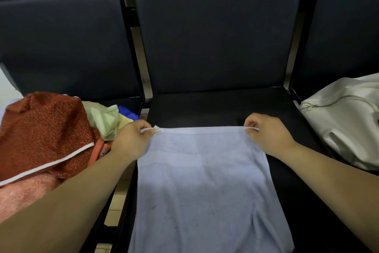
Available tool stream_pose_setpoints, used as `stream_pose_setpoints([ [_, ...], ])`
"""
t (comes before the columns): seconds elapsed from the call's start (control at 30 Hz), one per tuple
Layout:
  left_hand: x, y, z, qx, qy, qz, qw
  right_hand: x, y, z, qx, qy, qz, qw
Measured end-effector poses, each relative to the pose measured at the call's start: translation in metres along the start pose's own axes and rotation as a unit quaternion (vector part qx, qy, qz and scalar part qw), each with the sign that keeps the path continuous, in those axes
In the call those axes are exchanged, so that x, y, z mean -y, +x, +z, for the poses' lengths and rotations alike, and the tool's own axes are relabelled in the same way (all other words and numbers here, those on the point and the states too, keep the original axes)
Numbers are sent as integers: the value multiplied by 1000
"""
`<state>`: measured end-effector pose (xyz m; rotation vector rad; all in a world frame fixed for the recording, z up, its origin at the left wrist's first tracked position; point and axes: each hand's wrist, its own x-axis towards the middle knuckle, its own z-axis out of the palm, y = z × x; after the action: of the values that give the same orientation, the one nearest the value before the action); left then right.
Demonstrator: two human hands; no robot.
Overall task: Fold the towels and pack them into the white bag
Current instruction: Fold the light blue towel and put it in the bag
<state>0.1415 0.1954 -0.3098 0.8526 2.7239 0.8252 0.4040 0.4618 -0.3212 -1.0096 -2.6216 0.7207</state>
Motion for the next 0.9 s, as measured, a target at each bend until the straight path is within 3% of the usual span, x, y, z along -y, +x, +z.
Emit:
stream_pose_setpoints([
  [0.1, 2, 1, 0, 7, 14, 3, 1000, 1, 2, -4, 39, -44, 0, 998],
  [0.4, 8, 4, -3, 9, 12, 13, 1000, -12, 8, -7, -1, 33, 67, 997],
  [0.53, 4, 5, 2, 0, 41, 14, 999, -16, 9, -1, -11, 2, 64, 998],
  [0.9, 3, 3, 0, 23, -36, -11, 999, -7, 3, -2, 17, 50, 74, 996],
])
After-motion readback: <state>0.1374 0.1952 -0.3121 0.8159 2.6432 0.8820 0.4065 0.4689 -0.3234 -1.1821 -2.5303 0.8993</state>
